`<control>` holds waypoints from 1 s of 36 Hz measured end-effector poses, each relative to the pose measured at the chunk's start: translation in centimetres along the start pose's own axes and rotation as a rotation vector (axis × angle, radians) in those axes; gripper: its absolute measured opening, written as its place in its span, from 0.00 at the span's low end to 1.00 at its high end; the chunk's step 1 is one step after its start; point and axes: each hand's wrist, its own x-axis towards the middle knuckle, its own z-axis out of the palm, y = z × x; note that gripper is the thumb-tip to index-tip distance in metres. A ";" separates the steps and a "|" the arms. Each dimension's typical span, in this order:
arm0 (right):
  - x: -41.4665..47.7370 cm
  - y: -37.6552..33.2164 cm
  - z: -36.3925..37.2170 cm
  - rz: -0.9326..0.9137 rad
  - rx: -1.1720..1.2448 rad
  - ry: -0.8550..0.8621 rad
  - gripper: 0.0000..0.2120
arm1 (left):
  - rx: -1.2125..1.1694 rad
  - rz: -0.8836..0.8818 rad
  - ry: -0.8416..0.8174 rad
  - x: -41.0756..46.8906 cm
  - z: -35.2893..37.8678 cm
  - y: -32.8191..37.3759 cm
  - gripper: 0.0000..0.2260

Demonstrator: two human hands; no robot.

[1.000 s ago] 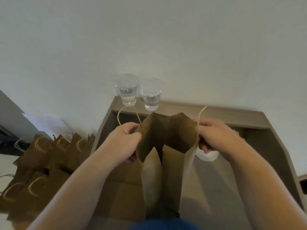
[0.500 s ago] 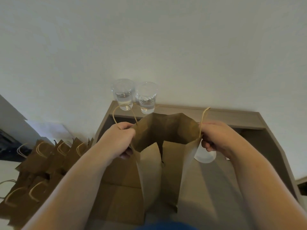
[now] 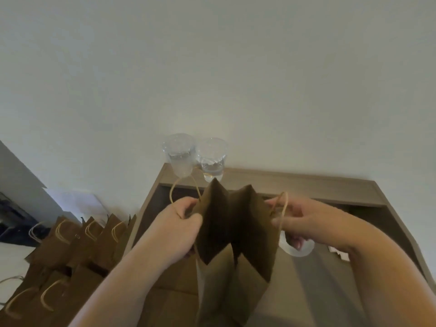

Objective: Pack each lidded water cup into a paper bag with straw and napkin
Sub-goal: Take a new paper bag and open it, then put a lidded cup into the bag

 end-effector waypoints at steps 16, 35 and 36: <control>17.0 -10.7 -0.9 -0.009 -0.436 0.447 0.52 | 0.099 -0.089 0.046 -2.7 -0.9 -0.5 0.18; 16.5 -15.3 0.1 0.029 -0.714 0.413 0.51 | 0.092 -0.047 0.015 -3.6 -1.0 -2.0 0.21; 14.3 -16.3 -0.1 -0.008 -0.708 0.436 0.52 | 0.090 -0.036 0.008 -3.5 -0.8 -2.0 0.20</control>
